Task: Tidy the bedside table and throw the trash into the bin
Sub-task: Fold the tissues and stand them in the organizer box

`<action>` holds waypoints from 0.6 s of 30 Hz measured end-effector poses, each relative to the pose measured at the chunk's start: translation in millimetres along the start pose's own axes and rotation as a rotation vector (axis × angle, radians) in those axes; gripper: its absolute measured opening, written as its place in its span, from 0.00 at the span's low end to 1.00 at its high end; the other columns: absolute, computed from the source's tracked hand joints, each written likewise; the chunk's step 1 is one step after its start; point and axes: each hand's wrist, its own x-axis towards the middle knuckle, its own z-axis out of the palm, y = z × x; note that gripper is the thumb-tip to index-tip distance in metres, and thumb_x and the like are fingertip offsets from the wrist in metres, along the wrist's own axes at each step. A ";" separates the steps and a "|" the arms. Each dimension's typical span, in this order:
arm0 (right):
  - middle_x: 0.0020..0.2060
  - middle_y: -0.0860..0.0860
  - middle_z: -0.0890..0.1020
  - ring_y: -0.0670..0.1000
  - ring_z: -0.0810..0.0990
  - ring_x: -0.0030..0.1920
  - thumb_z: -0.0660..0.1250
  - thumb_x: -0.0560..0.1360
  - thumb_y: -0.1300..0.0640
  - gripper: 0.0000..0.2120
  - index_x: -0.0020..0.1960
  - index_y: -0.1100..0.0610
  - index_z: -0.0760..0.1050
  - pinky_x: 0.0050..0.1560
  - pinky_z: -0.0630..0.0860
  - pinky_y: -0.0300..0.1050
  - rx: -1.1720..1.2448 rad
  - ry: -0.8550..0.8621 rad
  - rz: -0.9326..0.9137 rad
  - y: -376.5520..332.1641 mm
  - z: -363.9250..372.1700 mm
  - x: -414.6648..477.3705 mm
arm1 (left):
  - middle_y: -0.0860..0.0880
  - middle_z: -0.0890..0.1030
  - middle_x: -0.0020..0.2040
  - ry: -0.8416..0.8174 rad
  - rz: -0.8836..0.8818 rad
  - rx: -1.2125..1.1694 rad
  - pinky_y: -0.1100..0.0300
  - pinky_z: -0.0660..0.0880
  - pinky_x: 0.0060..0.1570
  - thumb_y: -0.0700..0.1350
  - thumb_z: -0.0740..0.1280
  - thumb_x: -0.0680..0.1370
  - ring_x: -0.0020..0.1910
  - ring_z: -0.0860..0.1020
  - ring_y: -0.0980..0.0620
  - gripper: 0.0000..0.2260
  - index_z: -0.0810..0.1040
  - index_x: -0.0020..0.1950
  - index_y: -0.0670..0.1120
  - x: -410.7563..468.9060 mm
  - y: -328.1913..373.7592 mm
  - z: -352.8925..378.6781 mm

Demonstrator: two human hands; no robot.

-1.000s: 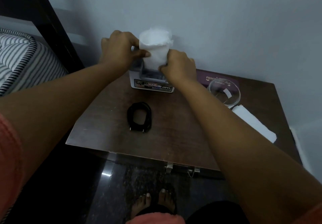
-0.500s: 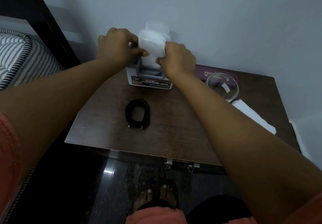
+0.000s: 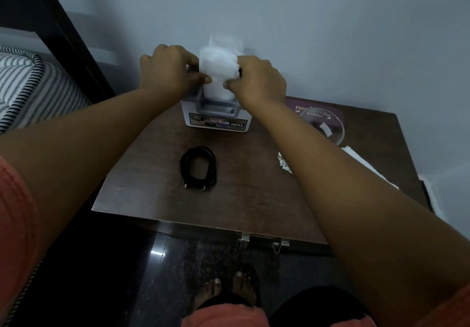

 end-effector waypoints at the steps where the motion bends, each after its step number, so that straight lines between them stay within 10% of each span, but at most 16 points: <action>1: 0.49 0.53 0.82 0.58 0.79 0.50 0.68 0.71 0.50 0.12 0.53 0.52 0.77 0.40 0.65 0.43 0.011 -0.003 0.004 -0.1 -1.2 1.3 | 0.44 0.81 0.54 0.004 0.006 0.001 0.46 0.68 0.56 0.56 0.70 0.71 0.58 0.73 0.40 0.13 0.82 0.47 0.48 1.4 -1.0 -0.8; 18: 0.48 0.51 0.81 0.54 0.78 0.47 0.70 0.71 0.50 0.14 0.53 0.54 0.75 0.39 0.67 0.43 0.175 0.083 0.048 -7.9 -2.1 9.3 | 0.48 0.83 0.52 0.005 -0.205 -0.190 0.46 0.74 0.55 0.56 0.71 0.70 0.54 0.78 0.46 0.12 0.83 0.49 0.51 -1.0 2.1 6.5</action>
